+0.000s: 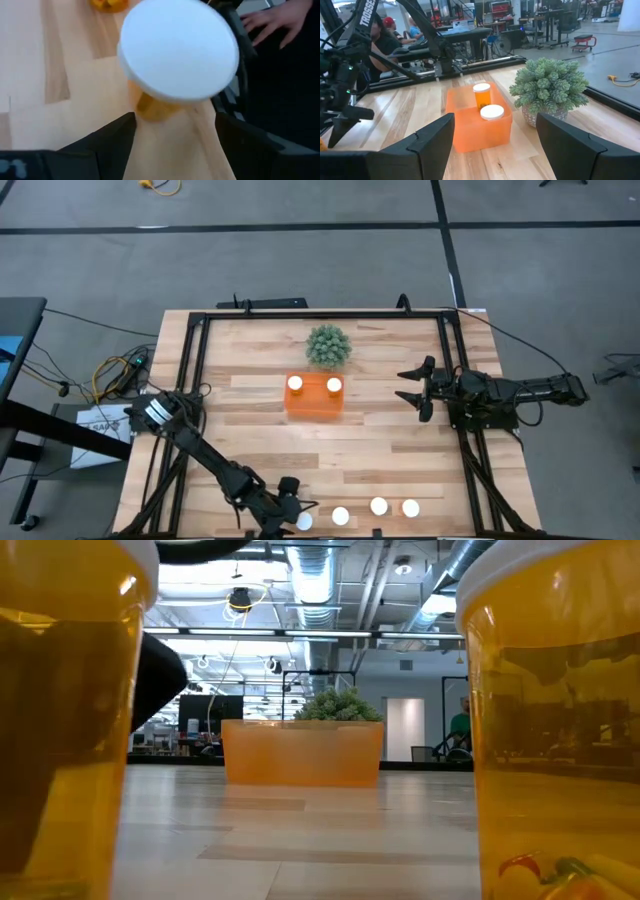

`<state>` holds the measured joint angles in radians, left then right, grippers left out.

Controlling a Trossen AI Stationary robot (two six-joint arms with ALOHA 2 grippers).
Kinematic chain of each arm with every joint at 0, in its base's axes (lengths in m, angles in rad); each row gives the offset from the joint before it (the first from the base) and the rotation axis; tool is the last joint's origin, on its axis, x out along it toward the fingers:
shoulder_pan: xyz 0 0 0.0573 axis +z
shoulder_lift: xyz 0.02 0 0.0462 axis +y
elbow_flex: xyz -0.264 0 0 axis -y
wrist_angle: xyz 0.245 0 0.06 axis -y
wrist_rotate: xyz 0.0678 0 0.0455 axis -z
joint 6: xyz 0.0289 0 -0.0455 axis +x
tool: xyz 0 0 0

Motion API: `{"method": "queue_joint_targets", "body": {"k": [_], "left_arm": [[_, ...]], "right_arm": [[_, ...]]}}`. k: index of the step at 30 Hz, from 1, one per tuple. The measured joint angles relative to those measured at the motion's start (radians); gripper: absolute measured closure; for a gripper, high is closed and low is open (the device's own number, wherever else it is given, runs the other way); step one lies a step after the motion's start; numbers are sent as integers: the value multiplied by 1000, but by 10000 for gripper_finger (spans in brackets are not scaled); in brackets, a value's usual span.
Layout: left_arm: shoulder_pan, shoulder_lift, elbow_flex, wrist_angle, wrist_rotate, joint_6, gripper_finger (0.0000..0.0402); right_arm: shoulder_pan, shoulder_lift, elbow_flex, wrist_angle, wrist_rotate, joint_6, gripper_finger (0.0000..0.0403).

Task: Pick and place pill bottles into a basket
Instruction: Put the orange pill bottle into the orange bin

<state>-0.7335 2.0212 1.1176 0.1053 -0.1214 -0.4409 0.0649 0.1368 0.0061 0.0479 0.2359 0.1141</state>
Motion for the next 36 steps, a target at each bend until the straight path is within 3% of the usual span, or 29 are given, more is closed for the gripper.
{"method": "queue_joint_targets", "body": {"k": [21,27,33,36], "left_arm": [[7,10,-1,124,-112,124,134],[11,10,-1,133,-134,136,181],[35,10,-1,134,-226,174,243],[59,10,-1,145,-284,199,251]], "right_arm": [[0,0,0,0,0,0,127],[0,0,0,0,0,0,127],[0,0,0,0,0,0,127],[0,0,0,0,0,0,127]]}}
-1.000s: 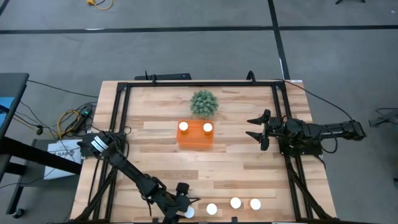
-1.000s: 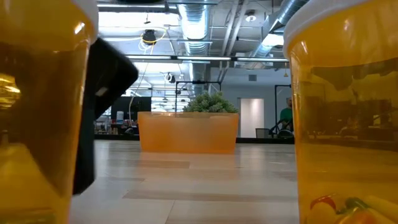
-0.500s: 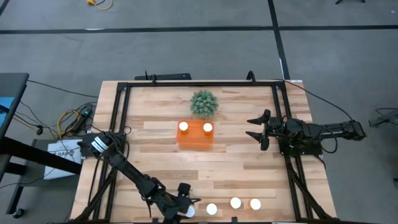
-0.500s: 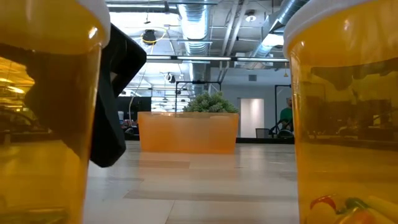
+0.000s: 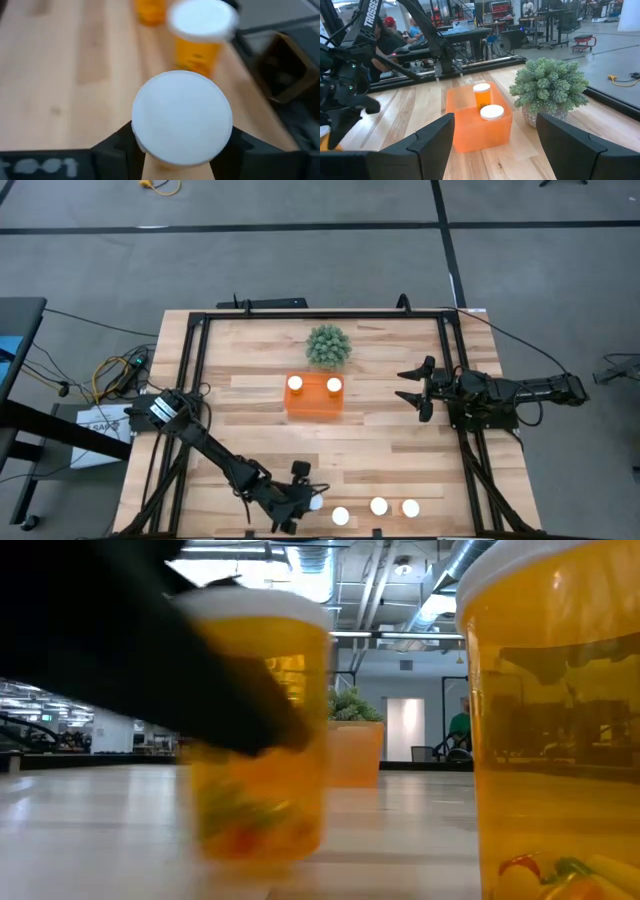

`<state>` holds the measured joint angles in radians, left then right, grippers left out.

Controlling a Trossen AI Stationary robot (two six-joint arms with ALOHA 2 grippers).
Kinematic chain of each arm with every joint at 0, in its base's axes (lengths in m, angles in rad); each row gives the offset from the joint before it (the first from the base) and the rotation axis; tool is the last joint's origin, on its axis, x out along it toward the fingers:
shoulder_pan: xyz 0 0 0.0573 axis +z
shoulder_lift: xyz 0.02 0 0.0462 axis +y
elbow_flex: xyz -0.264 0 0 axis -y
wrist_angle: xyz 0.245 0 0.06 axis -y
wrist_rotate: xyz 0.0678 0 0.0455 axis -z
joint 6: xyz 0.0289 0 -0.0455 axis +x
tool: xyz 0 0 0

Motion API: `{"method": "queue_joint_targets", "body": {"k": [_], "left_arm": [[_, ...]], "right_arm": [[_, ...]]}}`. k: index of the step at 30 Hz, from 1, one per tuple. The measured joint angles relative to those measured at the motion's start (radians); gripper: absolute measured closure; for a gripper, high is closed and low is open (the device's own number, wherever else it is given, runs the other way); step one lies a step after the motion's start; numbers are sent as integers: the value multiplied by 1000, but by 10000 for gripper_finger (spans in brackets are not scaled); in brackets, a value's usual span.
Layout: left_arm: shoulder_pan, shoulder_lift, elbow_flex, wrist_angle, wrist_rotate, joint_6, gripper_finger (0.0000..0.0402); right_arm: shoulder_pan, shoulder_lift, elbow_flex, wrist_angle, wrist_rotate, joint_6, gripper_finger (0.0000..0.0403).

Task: Pick and place pill bottles into a basket
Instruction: Put the orange pill bottle into the orange bin

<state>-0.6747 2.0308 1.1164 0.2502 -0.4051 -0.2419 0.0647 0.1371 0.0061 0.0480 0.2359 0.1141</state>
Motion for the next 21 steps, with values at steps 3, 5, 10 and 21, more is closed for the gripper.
{"method": "queue_joint_targets", "body": {"k": [3,5,10,21], "left_arm": [[30,0,0,18,-69,27,236],[54,0,0,32,-110,54,222],[116,-43,0,40,-185,117,217],[253,-264,0,-36,-313,290,231]], "right_arm": [[0,0,0,0,0,0,127],[0,0,0,0,0,0,127],[0,0,0,0,0,0,127],[0,0,0,0,0,0,127]]}}
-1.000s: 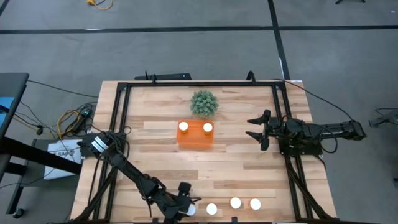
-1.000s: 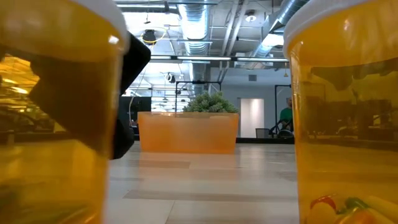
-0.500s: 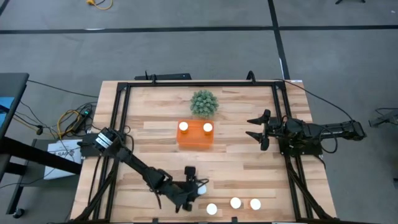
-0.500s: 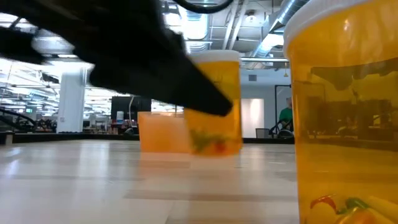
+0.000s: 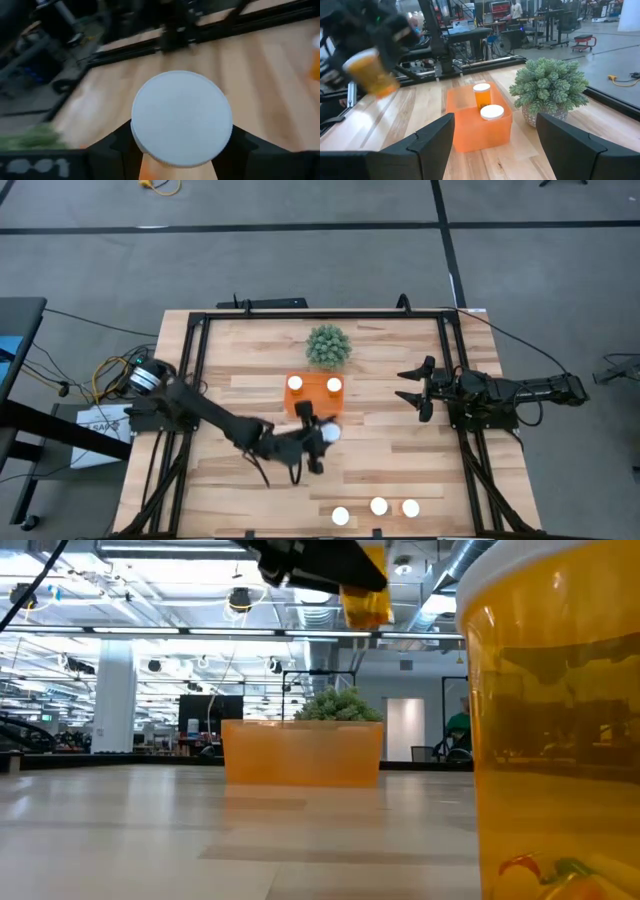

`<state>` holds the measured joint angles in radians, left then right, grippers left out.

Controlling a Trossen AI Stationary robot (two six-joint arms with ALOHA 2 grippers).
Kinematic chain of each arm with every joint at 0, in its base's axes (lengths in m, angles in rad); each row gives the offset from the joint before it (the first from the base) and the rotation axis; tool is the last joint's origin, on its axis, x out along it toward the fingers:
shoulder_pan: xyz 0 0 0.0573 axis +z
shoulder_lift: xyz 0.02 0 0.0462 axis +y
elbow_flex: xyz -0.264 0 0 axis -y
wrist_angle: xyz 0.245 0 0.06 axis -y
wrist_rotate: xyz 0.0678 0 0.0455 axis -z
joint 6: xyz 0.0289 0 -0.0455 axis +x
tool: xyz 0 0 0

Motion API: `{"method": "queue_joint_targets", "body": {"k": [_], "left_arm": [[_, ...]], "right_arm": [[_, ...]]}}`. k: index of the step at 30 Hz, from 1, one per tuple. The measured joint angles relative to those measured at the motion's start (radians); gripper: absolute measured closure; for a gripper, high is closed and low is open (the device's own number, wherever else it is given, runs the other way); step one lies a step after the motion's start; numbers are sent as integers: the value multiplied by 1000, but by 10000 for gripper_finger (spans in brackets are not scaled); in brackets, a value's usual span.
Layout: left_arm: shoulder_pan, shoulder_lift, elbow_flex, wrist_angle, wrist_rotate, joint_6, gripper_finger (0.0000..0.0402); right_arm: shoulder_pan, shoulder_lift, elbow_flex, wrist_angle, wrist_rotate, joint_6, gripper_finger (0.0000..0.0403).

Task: Pick and place pill bottles into a basket
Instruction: Put the orange pill bottle into the orange bin

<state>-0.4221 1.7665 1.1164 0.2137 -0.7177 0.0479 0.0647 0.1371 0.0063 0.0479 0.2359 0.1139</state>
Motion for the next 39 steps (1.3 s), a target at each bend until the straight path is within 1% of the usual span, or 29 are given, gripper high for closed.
{"method": "queue_joint_targets", "body": {"k": [6,8,11,15,20,24,27,29,31,33,34,36,39], "left_arm": [[106,-126,0,-162,-5,-4,231],[147,-157,0,-211,9,-18,231],[219,-180,0,-282,89,-59,231],[304,-179,0,-354,194,-111,231],[365,-176,-10,-362,232,-122,231],[401,-173,-10,-362,287,-126,231],[415,-156,-10,-366,300,-140,232],[421,-128,-8,-330,314,-140,232],[425,-115,-11,-347,320,-141,232],[429,-90,-8,-310,325,-142,232],[432,-87,-9,-335,328,-152,232],[435,-62,-8,-310,347,-166,232],[437,-26,-10,-315,352,-185,232]], "right_arm": [[0,0,0,0,0,0,127],[0,0,0,0,0,0,127],[0,0,0,0,0,0,127],[0,0,0,0,0,0,127],[0,0,0,0,0,0,127],[0,0,0,0,0,0,127],[0,0,0,0,0,0,127],[0,0,0,0,0,0,127],[0,0,0,0,0,0,127],[0,1,0,0,0,0,127],[0,-1,0,0,-1,0,127],[0,7,0,0,-1,0,127],[0,10,0,9,0,0,127]]}}
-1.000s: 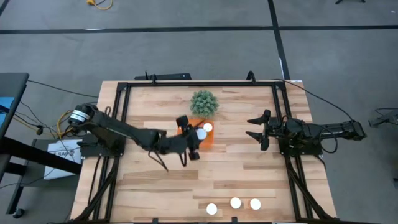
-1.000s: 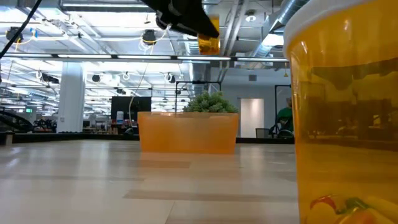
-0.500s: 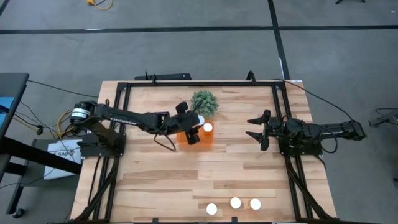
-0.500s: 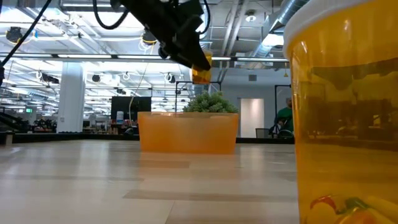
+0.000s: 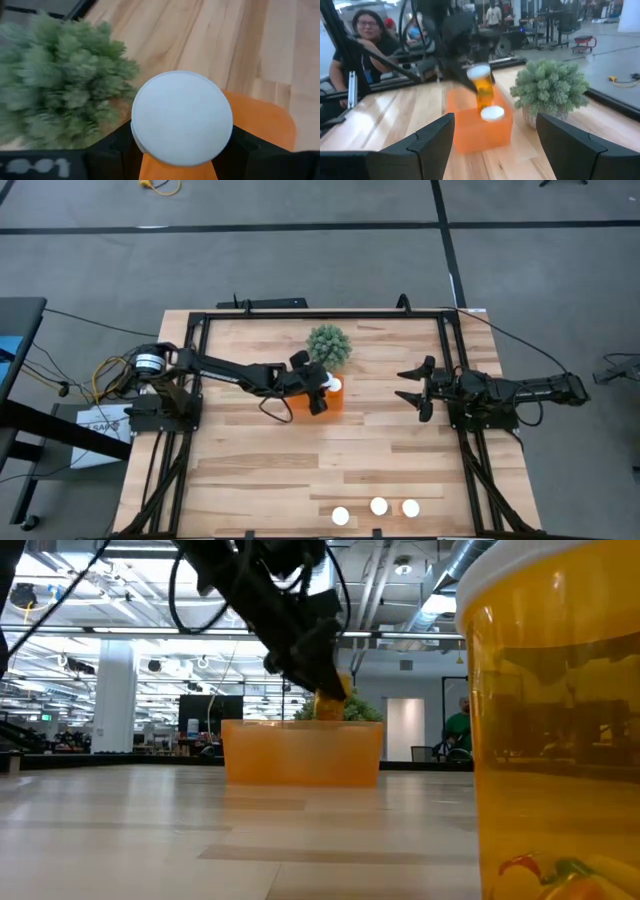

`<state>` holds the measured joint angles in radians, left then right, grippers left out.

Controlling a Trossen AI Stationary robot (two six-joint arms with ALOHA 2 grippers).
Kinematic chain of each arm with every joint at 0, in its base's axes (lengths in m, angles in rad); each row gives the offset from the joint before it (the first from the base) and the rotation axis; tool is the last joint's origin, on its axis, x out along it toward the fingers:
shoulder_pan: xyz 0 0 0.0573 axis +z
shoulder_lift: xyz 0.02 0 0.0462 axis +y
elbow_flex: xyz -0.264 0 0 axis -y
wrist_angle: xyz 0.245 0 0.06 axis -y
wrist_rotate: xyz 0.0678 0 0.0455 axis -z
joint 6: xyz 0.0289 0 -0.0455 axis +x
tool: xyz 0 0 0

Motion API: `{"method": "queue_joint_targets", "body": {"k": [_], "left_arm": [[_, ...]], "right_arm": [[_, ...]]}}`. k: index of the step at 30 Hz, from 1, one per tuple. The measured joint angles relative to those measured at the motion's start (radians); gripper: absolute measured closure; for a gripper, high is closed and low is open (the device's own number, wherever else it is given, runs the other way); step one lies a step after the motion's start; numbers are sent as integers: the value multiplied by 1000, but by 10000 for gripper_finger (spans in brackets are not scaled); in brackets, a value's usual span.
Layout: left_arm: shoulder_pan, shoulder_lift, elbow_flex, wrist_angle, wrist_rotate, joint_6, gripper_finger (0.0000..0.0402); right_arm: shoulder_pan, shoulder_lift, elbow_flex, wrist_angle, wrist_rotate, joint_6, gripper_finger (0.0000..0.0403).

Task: Pick and place pill bottles into a basket
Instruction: Put the orange pill bottle into the orange bin

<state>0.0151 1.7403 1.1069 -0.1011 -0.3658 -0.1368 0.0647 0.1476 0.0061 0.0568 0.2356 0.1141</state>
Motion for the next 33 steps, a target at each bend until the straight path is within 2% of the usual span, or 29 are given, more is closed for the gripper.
{"method": "queue_joint_targets", "body": {"k": [11,16,20,27,33], "left_arm": [[-3,46,4,-8,-14,-45,232],[-12,25,0,-70,-29,-48,232],[-32,0,-2,-112,-88,-50,232],[-56,-33,0,-98,-137,-46,232],[-55,-39,0,-88,-137,-45,232]], "right_arm": [[0,22,0,-9,0,0,127],[0,29,0,-9,1,0,127],[0,29,0,-9,1,0,127],[0,29,0,-9,-1,0,127],[0,29,0,-9,-1,0,127]]}}
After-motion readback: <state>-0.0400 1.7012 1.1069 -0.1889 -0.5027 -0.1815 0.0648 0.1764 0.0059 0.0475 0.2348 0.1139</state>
